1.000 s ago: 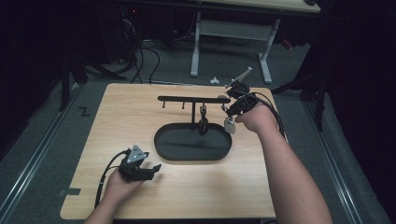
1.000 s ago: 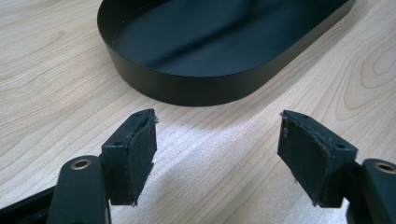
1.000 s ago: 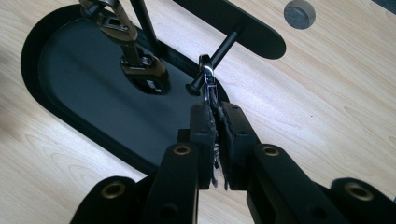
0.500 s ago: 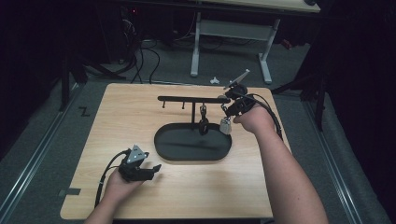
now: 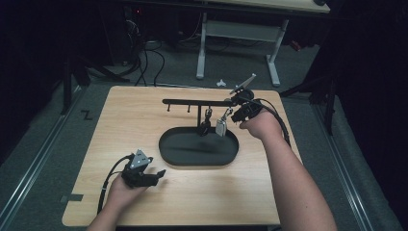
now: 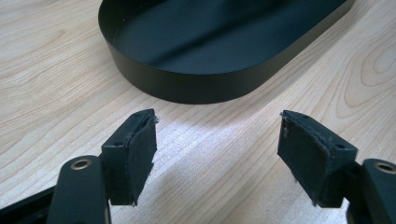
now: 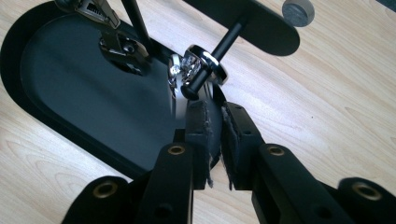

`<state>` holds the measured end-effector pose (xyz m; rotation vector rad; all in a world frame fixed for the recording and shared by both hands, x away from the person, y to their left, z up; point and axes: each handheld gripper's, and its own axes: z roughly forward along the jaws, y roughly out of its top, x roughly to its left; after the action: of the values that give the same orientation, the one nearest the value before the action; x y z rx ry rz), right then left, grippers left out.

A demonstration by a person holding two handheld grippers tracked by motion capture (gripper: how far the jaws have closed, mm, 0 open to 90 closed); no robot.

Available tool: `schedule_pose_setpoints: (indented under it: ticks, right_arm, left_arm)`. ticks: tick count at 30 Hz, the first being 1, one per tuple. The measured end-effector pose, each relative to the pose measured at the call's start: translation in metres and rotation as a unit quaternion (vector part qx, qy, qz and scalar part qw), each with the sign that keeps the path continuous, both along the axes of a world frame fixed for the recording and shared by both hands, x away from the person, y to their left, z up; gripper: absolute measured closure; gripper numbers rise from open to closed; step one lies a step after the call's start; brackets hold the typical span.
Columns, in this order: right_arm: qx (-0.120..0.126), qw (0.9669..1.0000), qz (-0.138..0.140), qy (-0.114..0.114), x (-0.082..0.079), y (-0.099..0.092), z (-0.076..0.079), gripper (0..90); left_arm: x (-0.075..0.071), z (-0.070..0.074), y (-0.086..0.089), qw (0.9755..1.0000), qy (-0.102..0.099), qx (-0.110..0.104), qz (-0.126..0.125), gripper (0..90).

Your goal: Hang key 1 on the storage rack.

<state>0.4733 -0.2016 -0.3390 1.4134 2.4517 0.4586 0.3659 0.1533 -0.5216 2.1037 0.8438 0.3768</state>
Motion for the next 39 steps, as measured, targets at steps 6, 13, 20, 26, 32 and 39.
schedule_pose_setpoints:
  ticks: [6,13,20,26,32,39]
  right_arm:
    - [0.004,0.9999,-0.005,0.008,-0.004,-0.001,-0.004,76.9]
    - [0.012,0.9997,-0.012,0.020,-0.011,-0.005,-0.015,69.6]
    - [0.019,0.9992,-0.029,0.022,-0.017,-0.011,-0.026,57.3]
    - [0.032,0.9990,-0.031,0.010,-0.028,-0.017,-0.038,46.9]
    - [0.042,0.9986,-0.033,-0.009,-0.039,-0.024,-0.048,42.7]
    - [0.039,0.9974,-0.037,-0.048,-0.058,-0.036,-0.063,37.5]
  left_arm:
    - [-0.001,0.000,-0.001,1.0000,-0.002,-0.001,0.001,28.6]
    - [-0.001,0.000,-0.001,1.0000,0.000,0.000,0.000,28.5]
    - [-0.001,0.000,0.001,1.0000,0.000,-0.003,0.004,28.4]
    - [-0.003,-0.002,0.002,1.0000,0.001,0.000,0.005,28.3]
    - [-0.009,-0.003,0.008,0.9999,0.001,0.005,0.010,28.3]
    - [-0.015,-0.002,0.013,0.9999,-0.001,0.003,0.015,28.4]
